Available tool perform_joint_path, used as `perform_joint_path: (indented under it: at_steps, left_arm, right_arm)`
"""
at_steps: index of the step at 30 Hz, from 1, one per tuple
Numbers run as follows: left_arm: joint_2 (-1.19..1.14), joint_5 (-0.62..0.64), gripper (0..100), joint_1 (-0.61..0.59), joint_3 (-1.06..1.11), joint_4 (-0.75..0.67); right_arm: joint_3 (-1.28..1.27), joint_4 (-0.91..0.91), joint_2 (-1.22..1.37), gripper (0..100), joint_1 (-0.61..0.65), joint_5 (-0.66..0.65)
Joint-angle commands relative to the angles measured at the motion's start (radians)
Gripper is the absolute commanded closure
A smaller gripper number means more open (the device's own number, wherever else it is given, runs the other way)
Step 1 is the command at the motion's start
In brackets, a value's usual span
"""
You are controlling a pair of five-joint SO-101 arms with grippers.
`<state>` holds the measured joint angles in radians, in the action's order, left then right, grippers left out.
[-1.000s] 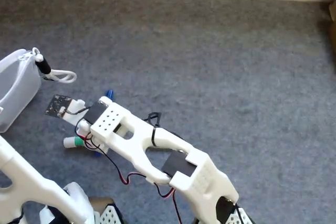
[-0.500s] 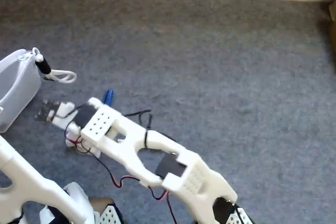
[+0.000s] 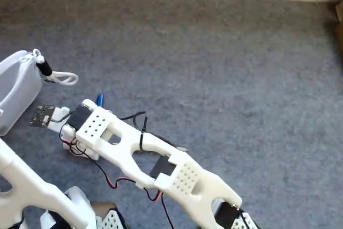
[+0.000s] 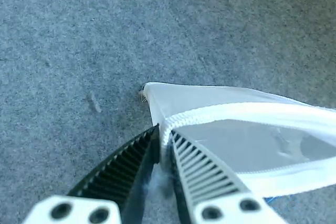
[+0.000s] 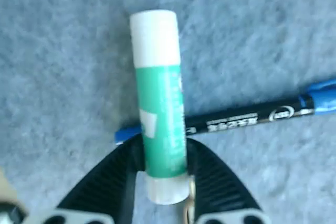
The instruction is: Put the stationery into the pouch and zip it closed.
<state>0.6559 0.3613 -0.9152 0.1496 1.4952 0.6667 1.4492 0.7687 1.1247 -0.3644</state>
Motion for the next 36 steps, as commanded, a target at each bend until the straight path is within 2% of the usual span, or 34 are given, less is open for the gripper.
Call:
perform_joint_path:
  at_steps: [1,9,13,22,28,33,36]
  left_arm:
    - [0.004,0.0,99,-0.013,-0.053,0.003]
    - [0.008,0.002,99,-0.012,-0.053,0.003]
    - [0.008,0.002,99,-0.012,-0.054,0.003]
    - [0.008,0.003,99,-0.01,-0.054,0.003]
    - [0.008,0.003,99,0.096,-0.038,0.009]
    - [0.008,0.003,99,0.151,-0.005,0.006]
    - [0.008,0.003,99,0.151,-0.001,0.009]
  right_arm:
    - [0.102,0.076,-0.024,99.4,-0.027,-0.015]
    - [0.283,0.312,-0.024,99.4,-0.162,-0.008]
    - [0.328,0.317,-0.035,99.4,-0.243,-0.006]
    - [-0.03,0.314,-0.208,99.3,-0.361,-0.008]
    - [-0.242,0.311,-0.302,98.6,-0.46,-0.008]
    - [-0.265,0.309,-0.326,85.1,-0.478,-0.008]
    - [-0.265,0.286,-0.328,83.9,-0.453,-0.008]
